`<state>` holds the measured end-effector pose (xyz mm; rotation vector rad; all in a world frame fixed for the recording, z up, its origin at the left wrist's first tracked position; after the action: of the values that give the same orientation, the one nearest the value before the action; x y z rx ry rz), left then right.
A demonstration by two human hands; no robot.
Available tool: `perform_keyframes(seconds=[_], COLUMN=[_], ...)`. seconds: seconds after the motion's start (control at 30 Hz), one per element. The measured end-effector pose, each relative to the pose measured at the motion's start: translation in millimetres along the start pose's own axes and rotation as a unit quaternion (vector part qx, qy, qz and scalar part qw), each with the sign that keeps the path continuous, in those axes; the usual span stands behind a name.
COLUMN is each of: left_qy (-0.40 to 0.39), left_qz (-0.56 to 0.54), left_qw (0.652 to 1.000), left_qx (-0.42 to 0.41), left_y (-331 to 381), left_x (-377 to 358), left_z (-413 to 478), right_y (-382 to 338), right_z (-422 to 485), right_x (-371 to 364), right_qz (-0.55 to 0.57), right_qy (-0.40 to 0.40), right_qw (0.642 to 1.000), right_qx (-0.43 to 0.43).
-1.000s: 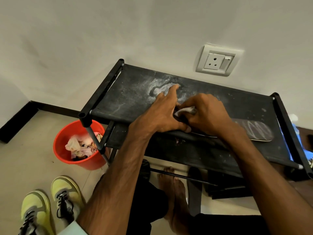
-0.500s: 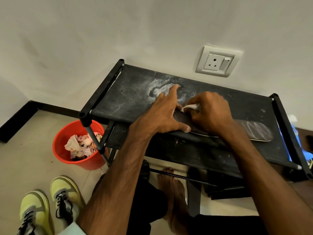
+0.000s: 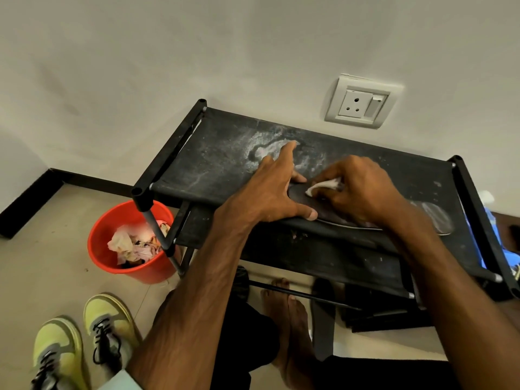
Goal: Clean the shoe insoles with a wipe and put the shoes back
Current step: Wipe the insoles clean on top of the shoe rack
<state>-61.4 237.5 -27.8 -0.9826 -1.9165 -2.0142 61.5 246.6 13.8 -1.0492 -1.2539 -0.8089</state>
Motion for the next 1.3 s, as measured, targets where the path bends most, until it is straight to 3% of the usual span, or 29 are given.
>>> perform_keyframes(seconds=[0.2, 0.43, 0.6, 0.77, 1.13, 1.3], left_qy=[0.001, 0.007, 0.016, 0.018, 0.006, 0.014], left_qz=[0.004, 0.004, -0.008, 0.001, 0.009, 0.001], left_qw=[1.000, 1.000, 1.000, 1.000, 1.000, 1.000], left_qx=[-0.010, -0.017, -0.020, -0.023, -0.013, -0.012], left_y=[1, -2, -3, 0, -4, -1], left_x=[3, 1, 1, -2, -1, 0], left_z=[-1, 1, 1, 3, 4, 2], right_y=[-28, 22, 1, 5, 11, 7], right_z=[-2, 2, -10, -29, 5, -2], right_x=[-11, 0, -7, -8, -1, -6], right_qz=[0.038, 0.005, 0.041, 0.032, -0.048, 0.002], right_qy=[-0.062, 0.025, -0.053, -0.111, 0.080, 0.021], right_qw=[0.994, 0.999, 0.997, 0.993, 0.994, 0.999], right_qx=[0.081, -0.039, 0.037, 0.035, -0.051, -0.024])
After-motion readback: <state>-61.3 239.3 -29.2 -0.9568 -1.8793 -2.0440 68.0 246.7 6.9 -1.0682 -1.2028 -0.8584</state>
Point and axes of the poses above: each hand's wrist, its own z-axis towards the middle knuckle, its own x-axis out of the back of the hand, y = z × x, the point moved 10 cm from there along z, towards the middle knuckle, and after that the axes turned 6 degrees about -z, right-handed, at the moved point
